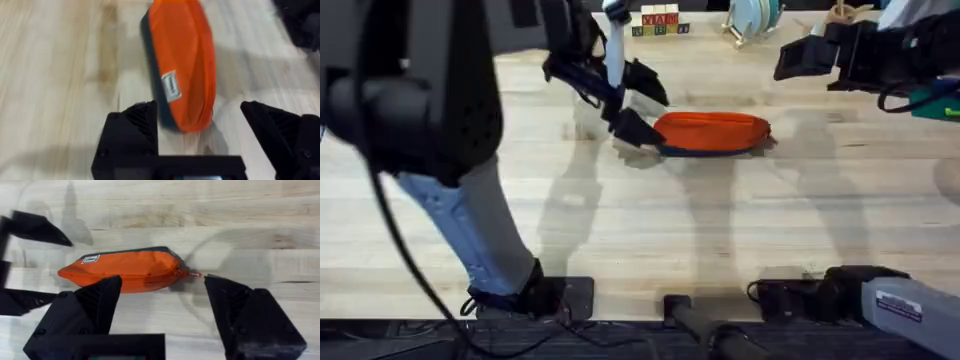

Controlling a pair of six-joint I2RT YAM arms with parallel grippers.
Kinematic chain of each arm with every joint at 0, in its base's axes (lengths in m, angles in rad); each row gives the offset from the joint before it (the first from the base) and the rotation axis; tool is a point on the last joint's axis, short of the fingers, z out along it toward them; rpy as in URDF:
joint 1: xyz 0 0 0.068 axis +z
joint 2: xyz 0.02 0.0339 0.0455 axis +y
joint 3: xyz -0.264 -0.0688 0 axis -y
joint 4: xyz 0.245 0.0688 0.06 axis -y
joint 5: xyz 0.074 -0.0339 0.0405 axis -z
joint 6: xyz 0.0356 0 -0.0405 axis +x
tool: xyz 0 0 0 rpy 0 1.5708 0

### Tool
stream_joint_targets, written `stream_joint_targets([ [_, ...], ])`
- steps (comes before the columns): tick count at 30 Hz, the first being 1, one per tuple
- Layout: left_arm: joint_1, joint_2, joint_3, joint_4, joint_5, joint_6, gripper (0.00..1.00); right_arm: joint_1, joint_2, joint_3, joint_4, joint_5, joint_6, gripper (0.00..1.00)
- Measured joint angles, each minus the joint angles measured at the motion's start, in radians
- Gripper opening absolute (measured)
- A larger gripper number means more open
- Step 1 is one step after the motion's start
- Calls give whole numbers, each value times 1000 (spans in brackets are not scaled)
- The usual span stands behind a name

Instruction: Unzip the bag, pick up the pens from the table one at a time and place them inside, then zip the bag closed.

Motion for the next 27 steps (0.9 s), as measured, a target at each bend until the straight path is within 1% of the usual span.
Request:
stream_joint_targets([
  [5, 19, -121, 39, -1, -195, -209, 998, 0, 0, 0, 0, 0, -8, 997],
  [12, 20, -311, 66, -17, -464, -526, 996, 0, 0, 0, 8, 0, -12, 997],
  [15, 20, -385, 66, -65, -567, -625, 995, 0, 0, 0, 8, 0, -12, 997],
  [18, 20, -445, 66, -116, -654, -701, 995, 0, 0, 0, 3, 0, -12, 997],
  [21, 20, -488, 66, -155, -715, -763, 995, 0, 0, 0, -5, 0, -13, 998],
  [24, 20, -515, 66, -184, -747, -803, 995, 0, 0, 0, -20, 0, -13, 998],
  [27, 20, -531, 66, -204, -761, -828, 995, 0, 0, 0, -25, 0, -13, 997],
])
